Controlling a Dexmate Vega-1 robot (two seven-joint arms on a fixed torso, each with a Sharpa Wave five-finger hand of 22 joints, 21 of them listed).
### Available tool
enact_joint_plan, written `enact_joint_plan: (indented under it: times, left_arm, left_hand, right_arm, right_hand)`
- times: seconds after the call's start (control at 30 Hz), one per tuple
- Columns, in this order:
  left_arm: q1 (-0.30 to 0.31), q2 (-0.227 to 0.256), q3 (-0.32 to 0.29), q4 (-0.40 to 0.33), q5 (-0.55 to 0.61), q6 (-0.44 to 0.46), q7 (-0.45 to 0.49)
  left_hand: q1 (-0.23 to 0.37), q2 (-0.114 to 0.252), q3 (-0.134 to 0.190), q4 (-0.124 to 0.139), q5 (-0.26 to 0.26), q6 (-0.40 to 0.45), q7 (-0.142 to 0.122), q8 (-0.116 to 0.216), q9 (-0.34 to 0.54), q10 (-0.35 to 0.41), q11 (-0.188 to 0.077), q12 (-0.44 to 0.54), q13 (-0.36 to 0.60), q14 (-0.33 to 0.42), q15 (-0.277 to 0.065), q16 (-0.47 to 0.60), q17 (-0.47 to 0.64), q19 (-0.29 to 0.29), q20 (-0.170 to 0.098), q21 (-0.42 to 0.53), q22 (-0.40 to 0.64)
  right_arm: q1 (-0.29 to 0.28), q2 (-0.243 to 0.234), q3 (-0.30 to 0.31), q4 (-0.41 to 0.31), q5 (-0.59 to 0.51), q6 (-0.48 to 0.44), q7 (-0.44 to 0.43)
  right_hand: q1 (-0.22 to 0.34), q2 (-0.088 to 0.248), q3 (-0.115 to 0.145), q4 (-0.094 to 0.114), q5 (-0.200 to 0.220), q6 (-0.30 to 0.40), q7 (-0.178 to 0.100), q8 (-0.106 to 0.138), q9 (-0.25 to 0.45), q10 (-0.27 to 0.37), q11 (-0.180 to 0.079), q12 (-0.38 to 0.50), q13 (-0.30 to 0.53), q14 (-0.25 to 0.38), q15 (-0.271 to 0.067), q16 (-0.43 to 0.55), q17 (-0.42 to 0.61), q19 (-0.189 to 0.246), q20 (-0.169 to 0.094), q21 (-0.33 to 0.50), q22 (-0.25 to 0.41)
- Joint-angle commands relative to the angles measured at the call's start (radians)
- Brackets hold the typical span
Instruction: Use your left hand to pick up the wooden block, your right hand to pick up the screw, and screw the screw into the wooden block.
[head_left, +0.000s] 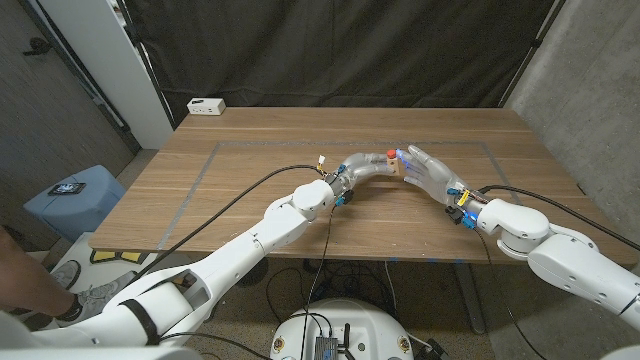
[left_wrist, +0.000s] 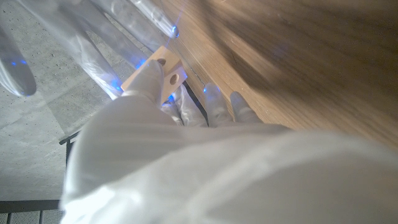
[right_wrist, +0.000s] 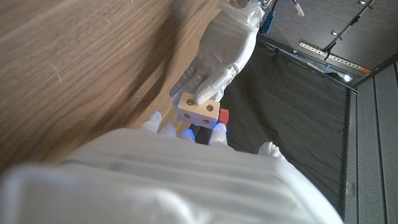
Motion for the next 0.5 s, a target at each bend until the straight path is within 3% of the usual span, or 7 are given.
enact_joint_plan:
  times: [0.03, 0.5]
  left_arm:
    - [-0.003, -0.001, 0.0, 0.009, -0.004, -0.001, -0.006]
    - [-0.011, 0.0, 0.001, 0.015, -0.001, -0.001, -0.012]
  left_hand:
    - [-0.005, 0.003, -0.003, 0.004, 0.007, 0.003, 0.004, 0.007, 0.004, 0.007, -0.003, 0.011, 0.004, -0.001, -0.045, 0.004, 0.002, 0.001, 0.004, 0.002, 0.002]
    - [-0.006, 0.002, -0.005, 0.003, 0.008, 0.009, 0.005, 0.01, 0.004, 0.013, -0.003, 0.015, 0.004, 0.001, -0.046, 0.006, 0.003, 0.003, 0.004, 0.003, 0.002]
  right_arm:
    - [-0.019, -0.012, 0.014, -0.024, 0.009, -0.014, -0.008]
    - [-0.031, -0.024, 0.024, -0.038, 0.024, -0.019, 0.012]
  right_hand:
    - [-0.005, 0.002, 0.005, 0.001, 0.011, 0.013, -0.002, 0.005, 0.0, -0.183, 0.008, 0.007, 0.003, -0.182, 0.001, 0.003, 0.004, 0.001, -0.003, 0.003, 0.006]
    - [-0.003, 0.003, 0.007, 0.001, 0.011, 0.031, -0.001, 0.009, 0.0, -0.176, 0.005, 0.009, 0.003, -0.18, 0.0, 0.003, 0.003, 0.003, -0.003, 0.004, 0.006]
